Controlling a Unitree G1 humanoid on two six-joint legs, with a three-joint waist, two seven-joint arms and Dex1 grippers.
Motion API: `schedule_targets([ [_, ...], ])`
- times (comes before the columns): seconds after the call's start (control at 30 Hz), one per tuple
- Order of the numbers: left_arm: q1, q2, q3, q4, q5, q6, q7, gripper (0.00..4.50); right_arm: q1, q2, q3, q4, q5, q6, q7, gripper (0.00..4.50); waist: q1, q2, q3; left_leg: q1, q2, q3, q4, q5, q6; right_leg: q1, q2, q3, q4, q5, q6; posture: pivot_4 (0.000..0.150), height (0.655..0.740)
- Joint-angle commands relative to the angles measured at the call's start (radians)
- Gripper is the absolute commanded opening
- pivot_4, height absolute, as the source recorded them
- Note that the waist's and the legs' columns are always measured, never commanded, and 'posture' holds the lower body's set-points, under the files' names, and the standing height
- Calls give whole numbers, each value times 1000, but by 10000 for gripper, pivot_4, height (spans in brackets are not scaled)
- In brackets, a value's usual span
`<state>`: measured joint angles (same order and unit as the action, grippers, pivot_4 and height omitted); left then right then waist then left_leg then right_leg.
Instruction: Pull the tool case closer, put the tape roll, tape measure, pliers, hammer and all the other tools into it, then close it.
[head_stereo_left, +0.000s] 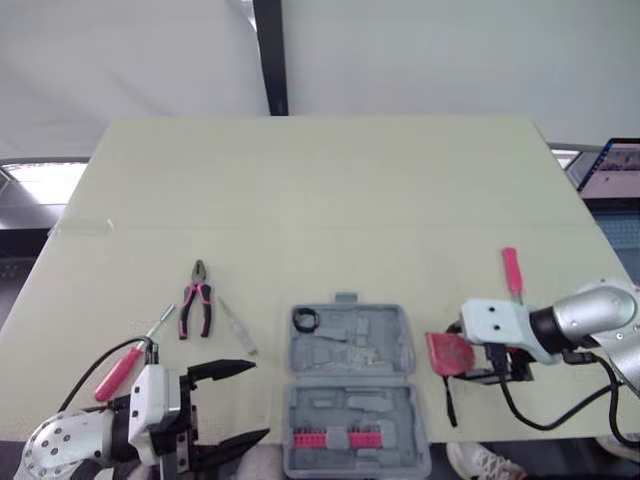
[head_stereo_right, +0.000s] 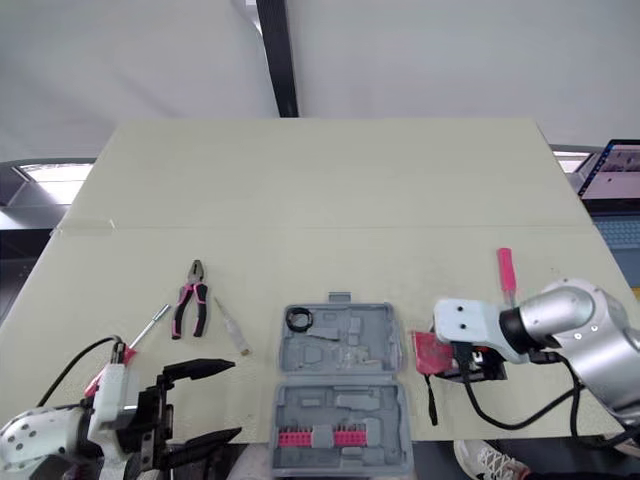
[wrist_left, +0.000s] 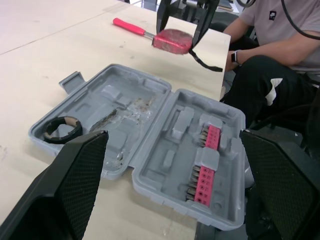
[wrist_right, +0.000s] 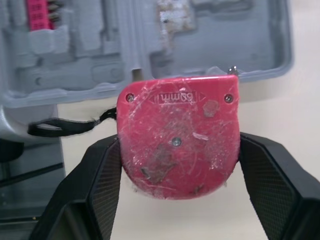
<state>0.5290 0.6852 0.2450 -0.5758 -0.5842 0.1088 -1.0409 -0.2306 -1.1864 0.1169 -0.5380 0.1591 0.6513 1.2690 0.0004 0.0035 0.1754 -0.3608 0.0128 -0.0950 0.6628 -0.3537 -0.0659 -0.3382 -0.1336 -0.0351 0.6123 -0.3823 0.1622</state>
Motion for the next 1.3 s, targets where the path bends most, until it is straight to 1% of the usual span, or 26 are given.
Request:
schedule_targets([
  [0.03,-7,6,7,-9,-5,-3,-6,45000,-108,16,104,-68,-35,181,-50,30111,-1,0,0,0,0,0,0,0,0,0,0,0,0,0,0,1500,7400],
  [0.17,-12,4,1,-15,-2,6,2,45000,-245,71,224,-108,-43,314,-79,30111,-1,0,0,-1,0,0,0,0,0,-1,0,0,0,0,0,1500,7400],
  [0.3,-16,3,1,-21,-4,15,6,45000,-369,129,346,-98,-82,401,-120,30111,-3,0,0,-2,0,-1,0,0,0,-3,0,0,0,0,0,1500,7400],
  [0.53,-13,10,6,-15,25,-4,-6,45000,-491,201,512,-49,-136,444,-158,30111,-3,0,0,-6,0,-1,1,0,0,-7,0,0,6,0,0,1500,7400],
  [0.67,-13,1,4,-15,41,-15,4,45000,-522,227,583,-16,-169,430,-167,30111,-4,0,0,-7,0,-1,1,0,0,-7,0,0,7,0,0,1500,7400],
  [0.9,1,-11,-15,-16,84,-44,12,45000,-576,273,692,74,-285,322,-179,30111,-6,0,0,-7,0,-1,1,0,-1,-8,0,0,8,0,0,1500,7400],
  [1.1,13,-17,-20,-23,92,-52,23,45000,-594,299,719,126,-356,247,-158,30111,-6,0,0,-7,0,-1,1,0,-1,-9,0,0,8,0,0,1500,7400],
  [1.3,25,-19,-23,-31,95,-55,30,45000,-590,316,712,146,-391,210,-127,30111,-6,0,0,-8,0,-1,1,0,-1,-9,0,0,8,0,0,1500,7400],
])
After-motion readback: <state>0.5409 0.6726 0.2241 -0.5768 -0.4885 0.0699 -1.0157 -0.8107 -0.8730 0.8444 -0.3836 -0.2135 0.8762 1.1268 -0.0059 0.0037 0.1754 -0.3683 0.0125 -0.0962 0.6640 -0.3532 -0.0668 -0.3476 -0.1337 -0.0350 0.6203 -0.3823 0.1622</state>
